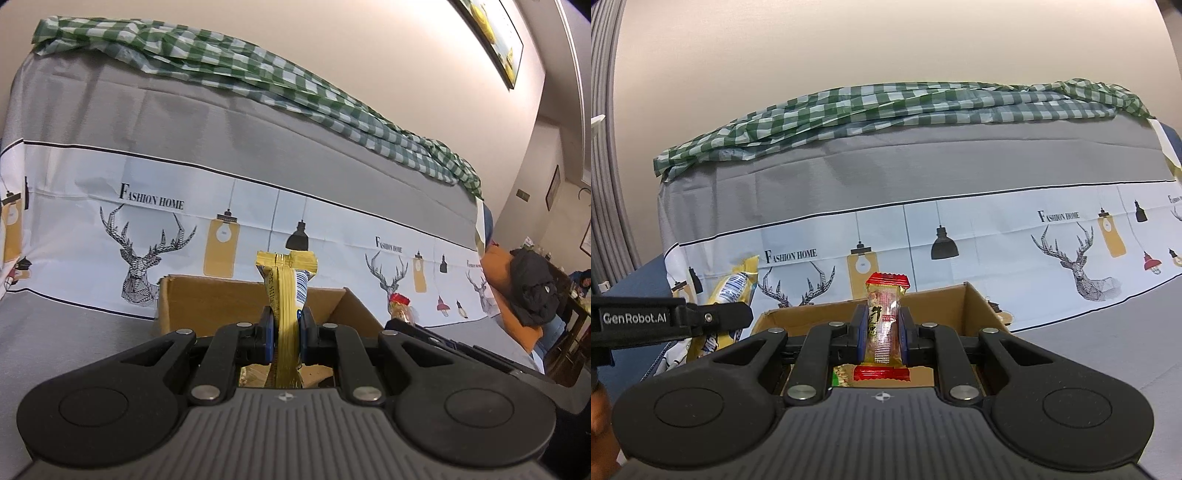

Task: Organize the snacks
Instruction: 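Hold the yellow bar and red bar above the open box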

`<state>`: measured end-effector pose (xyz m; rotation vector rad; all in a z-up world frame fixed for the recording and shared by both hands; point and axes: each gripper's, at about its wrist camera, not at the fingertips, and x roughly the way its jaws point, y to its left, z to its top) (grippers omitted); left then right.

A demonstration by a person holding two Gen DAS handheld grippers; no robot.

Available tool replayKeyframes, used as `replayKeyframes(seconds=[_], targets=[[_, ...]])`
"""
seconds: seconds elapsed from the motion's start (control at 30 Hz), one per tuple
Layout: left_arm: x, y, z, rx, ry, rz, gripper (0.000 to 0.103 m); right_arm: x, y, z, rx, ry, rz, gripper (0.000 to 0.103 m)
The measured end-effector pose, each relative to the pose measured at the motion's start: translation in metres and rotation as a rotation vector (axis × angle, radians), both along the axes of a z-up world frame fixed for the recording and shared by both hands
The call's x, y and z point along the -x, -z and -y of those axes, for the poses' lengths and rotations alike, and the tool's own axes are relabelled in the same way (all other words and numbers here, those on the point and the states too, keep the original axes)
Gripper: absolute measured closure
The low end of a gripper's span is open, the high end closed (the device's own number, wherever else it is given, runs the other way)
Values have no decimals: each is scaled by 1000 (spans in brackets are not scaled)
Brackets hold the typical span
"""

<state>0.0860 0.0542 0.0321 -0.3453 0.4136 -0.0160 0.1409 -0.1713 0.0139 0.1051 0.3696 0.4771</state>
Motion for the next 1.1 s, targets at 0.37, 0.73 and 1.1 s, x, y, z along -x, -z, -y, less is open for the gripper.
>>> replayKeyframes(seconds=[0.37, 0.73, 1.1], targets=[[-4, 2, 7, -22, 17, -1, 89, -2, 1, 1, 3, 8, -3, 86], [-6, 4, 15, -34, 42, -2, 89, -1, 2, 2, 6, 23, 6, 86], [-7, 5, 19, -39, 53, 1, 89, 0, 1, 2, 8, 30, 7, 86]])
